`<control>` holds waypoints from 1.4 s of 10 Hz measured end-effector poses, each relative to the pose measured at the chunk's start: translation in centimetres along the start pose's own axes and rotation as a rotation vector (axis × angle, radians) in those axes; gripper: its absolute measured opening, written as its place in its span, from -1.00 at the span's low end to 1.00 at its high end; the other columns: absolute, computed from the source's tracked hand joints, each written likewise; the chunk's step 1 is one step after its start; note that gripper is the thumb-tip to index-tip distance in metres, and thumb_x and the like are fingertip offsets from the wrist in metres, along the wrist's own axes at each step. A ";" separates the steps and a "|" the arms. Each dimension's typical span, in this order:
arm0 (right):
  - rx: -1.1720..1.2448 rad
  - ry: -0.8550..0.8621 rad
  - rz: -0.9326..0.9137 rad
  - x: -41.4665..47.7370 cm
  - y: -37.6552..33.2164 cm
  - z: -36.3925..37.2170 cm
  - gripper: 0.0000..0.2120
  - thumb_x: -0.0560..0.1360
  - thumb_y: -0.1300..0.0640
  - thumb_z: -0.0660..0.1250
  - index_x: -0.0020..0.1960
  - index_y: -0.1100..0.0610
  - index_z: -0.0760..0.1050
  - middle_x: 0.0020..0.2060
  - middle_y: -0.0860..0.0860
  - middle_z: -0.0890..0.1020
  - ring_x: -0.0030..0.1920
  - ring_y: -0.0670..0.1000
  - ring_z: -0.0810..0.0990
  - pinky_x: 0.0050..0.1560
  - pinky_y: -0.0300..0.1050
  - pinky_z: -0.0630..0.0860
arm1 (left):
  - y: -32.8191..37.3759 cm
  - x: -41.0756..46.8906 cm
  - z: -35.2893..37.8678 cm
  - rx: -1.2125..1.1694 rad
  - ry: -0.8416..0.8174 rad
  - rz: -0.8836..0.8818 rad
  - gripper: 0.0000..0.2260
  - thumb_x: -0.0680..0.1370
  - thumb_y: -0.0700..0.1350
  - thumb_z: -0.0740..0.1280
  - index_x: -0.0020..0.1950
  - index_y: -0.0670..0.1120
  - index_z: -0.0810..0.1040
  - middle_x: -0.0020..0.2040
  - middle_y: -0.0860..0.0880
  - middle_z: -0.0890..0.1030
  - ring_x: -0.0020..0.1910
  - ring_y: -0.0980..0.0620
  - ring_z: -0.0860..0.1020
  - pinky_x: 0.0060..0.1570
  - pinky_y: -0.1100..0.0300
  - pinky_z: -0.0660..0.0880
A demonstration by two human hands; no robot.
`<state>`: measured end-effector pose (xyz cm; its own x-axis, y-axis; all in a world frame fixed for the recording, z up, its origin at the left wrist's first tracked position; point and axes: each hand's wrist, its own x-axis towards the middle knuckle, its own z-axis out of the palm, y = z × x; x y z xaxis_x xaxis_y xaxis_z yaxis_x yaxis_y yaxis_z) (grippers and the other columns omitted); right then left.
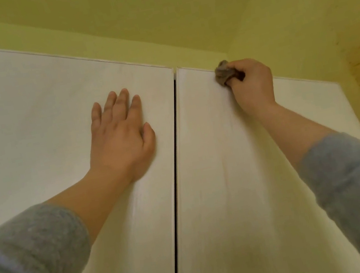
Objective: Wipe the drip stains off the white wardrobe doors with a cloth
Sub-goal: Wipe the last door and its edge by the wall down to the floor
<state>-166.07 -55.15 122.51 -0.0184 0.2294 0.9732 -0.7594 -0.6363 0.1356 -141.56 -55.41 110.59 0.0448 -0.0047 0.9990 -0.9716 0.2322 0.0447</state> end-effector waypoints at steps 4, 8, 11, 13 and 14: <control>0.045 -0.058 -0.116 -13.7 -0.9 -4.2 -0.58 0.32 0.45 0.33 0.02 0.04 0.69 -0.09 -0.22 0.61 -0.04 -0.21 0.57 0.08 -0.41 0.45 | 0.1 -0.1 -0.1 0.006 -0.015 -0.011 -0.35 0.54 0.10 -0.12 0.62 -0.08 0.06 0.63 -0.11 0.02 0.61 -0.06 -0.09 0.56 -0.06 -0.21; 0.024 0.003 0.134 0.6 4.0 -3.4 -0.65 0.43 0.41 0.32 0.11 0.13 0.67 0.02 0.00 0.68 0.06 -0.06 0.62 0.11 -0.42 0.44 | 0.0 0.2 0.0 0.006 -0.009 -0.008 -0.35 0.54 0.11 -0.12 0.62 -0.07 0.05 0.63 -0.10 0.00 0.61 -0.04 -0.11 0.55 -0.03 -0.25; 0.023 -0.196 -0.101 -15.8 2.7 -7.6 -0.53 0.30 0.48 0.35 -0.01 -0.01 0.69 -0.06 -0.28 0.63 0.02 -0.16 0.59 0.12 -0.37 0.44 | -0.2 0.3 0.0 0.026 0.002 -0.009 -0.34 0.53 0.11 -0.12 0.61 -0.09 0.09 0.62 -0.13 0.05 0.61 -0.08 -0.06 0.56 -0.06 -0.20; -0.004 -0.008 0.006 -11.5 2.5 -10.1 -0.57 0.35 0.48 0.32 0.00 0.02 0.68 -0.11 -0.22 0.67 -0.05 -0.30 0.59 0.09 -0.39 0.46 | 0.1 0.0 0.0 0.022 -0.001 -0.011 -0.34 0.52 0.12 -0.11 0.61 -0.09 0.11 0.62 -0.14 0.07 0.60 -0.09 -0.04 0.55 -0.05 -0.19; -0.010 0.075 0.069 -4.6 4.1 -9.7 -0.62 0.37 0.41 0.23 0.02 0.12 0.67 -0.13 -0.03 0.69 -0.04 -0.03 0.65 0.11 -0.09 0.56 | 0.1 0.2 0.0 0.026 0.003 -0.007 -0.33 0.52 0.13 -0.12 0.61 -0.09 0.11 0.62 -0.14 0.07 0.60 -0.08 -0.05 0.55 -0.05 -0.19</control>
<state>-175.41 -51.67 116.79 -0.1197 0.2399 0.9634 -0.7610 -0.6453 0.0662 -141.70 -55.38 110.80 0.0523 -0.0028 0.9986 -0.9769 0.2072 0.0518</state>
